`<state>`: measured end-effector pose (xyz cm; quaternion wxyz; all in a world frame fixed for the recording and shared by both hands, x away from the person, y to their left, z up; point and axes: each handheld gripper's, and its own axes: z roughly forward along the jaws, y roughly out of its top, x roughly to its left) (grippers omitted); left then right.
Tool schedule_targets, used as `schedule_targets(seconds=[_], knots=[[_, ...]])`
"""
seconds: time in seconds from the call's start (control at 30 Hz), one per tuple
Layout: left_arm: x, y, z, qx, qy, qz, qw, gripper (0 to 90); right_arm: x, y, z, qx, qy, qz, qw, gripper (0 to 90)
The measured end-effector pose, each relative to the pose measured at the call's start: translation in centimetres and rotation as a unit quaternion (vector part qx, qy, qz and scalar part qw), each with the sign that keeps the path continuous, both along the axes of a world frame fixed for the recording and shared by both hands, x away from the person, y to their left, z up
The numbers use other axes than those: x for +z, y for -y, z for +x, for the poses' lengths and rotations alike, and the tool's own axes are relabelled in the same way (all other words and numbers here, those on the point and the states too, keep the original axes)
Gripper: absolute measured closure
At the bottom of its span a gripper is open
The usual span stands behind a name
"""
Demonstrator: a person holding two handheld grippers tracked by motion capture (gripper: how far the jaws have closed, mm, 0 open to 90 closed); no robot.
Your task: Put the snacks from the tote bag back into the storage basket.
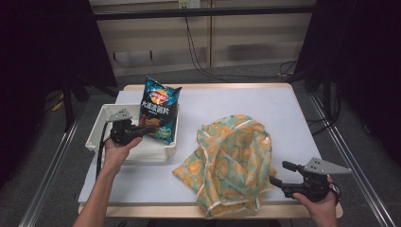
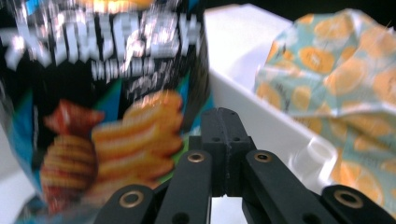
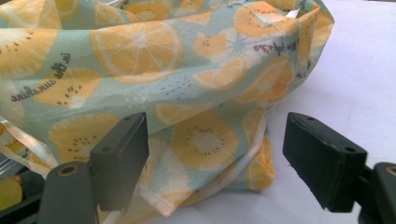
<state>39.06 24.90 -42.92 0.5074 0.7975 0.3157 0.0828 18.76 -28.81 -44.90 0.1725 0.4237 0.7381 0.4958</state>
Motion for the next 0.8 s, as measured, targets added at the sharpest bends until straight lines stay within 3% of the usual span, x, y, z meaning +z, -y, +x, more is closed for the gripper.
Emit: schedule_targets(seconds=[0.07, 0.13, 0.2, 0.27, 0.53, 0.57, 0.8], knots=[[-0.4, -0.1, 0.1, 0.001, -0.008, 0.004, 1.0000, 90.0, 0.0, 0.0, 0.0, 0.001, 0.000, 0.002, 1.0000, 22.4], [-1.6, 0.1, 0.4, -0.003, -0.028, 0.033, 0.9991, 90.0, 0.1, 0.0, 0.1, 0.000, 0.000, 0.004, 1.0000, 22.4], [-2.2, 0.3, 0.8, -0.012, -0.046, 0.049, 0.9977, 90.0, 0.0, 0.0, 0.1, -0.001, 0.001, 0.005, 1.0000, 22.4], [-2.7, 0.6, 0.9, -0.012, -0.047, 0.070, 0.9964, 90.0, -0.1, 0.1, 0.1, 0.002, -0.001, 0.004, 1.0000, 22.4], [-3.4, 1.8, 1.5, -0.015, -0.059, 0.107, 0.9924, 90.0, -0.1, -0.1, 0.1, 0.003, -0.003, 0.001, 1.0000, 22.4], [-3.4, 2.3, 1.6, -0.007, -0.054, 0.136, 0.9892, 90.0, -0.1, -0.1, 0.1, 0.004, -0.003, 0.001, 1.0000, 22.3], [-3.5, 2.6, 2.3, 0.001, -0.057, 0.151, 0.9869, 90.0, -0.1, -0.3, 0.2, 0.005, -0.004, -0.001, 1.0000, 22.3]])
